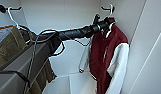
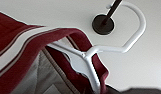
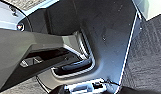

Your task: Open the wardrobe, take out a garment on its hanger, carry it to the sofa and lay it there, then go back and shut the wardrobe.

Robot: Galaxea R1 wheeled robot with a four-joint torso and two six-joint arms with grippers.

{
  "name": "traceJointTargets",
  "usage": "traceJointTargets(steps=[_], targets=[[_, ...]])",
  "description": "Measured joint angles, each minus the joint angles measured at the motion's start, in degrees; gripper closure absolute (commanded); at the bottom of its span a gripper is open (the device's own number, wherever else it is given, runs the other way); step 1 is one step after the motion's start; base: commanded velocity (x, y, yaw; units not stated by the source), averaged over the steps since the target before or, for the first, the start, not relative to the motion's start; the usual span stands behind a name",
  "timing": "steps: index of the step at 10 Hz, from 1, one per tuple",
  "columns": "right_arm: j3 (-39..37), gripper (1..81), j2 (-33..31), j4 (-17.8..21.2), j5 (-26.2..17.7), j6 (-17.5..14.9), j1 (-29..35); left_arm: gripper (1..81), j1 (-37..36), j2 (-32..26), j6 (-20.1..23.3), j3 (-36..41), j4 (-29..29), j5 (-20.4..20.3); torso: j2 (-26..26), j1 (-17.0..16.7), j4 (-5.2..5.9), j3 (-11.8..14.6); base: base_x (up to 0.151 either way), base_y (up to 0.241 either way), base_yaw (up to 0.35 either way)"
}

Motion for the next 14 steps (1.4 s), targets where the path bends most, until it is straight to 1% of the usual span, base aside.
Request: traceJointTargets(steps=[2, 5, 7, 9, 10, 11, 12, 14], targets=[[-0.07, 1.0, 0.13, 0.02, 0.02, 0.01, 0.01, 81.1, 0.27, -0.2, 0.3, 0.38, 0.09, 0.0, 0.0, 0.04, 0.0, -0.02, 0.0, 0.0, 0.0], [-0.09, 1.0, 0.13, 0.06, 0.04, 0.04, 0.0, 81.1, -0.34, -3.06, 0.09, 3.88, 0.11, 0.0, 0.02, 0.09, 0.0, -0.05, 0.0, 0.0, 0.0], [-0.05, 1.0, -0.02, 0.06, 0.0, 0.0, 0.06, 81.1, -2.71, -5.84, 0.09, 8.66, 0.99, -0.44, 0.02, 0.09, 0.0, -0.07, 0.0, 0.0, 0.0], [0.01, 1.0, -0.59, 0.09, 0.28, 0.0, 0.15, 81.1, -6.9, -6.5, 0.11, 12.2, 1.73, -1.57, 0.02, 0.06, 0.0, -0.07, 0.0, 0.0, 0.0], [0.11, 1.0, -0.69, 0.09, 0.28, 0.0, 0.12, 81.1, -7.73, -6.67, 0.09, 12.81, 2.29, -1.49, 0.02, 0.06, 0.24, -0.07, 0.0, 0.0, 0.0], [0.44, 1.0, -0.72, 0.06, 0.3, 0.0, 0.11, 81.1, -7.51, -6.53, 0.09, 13.39, 2.84, 0.09, 0.02, 0.06, 1.14, -0.07, 0.0, 0.0, 0.0], [0.98, 1.0, -0.69, 0.05, 0.34, 0.0, 0.15, 81.1, -6.78, -6.4, 0.06, 13.89, 3.44, 1.41, 0.02, 0.06, 2.78, -0.07, 0.0, 0.0, 0.0], [1.08, 1.0, -0.9, 0.02, 0.44, -0.02, 0.2, 81.1, -6.27, -6.45, -0.18, 13.86, 3.52, 3.86, 0.02, 0.06, 6.73, -0.07, 0.0, 0.0, 0.0]])
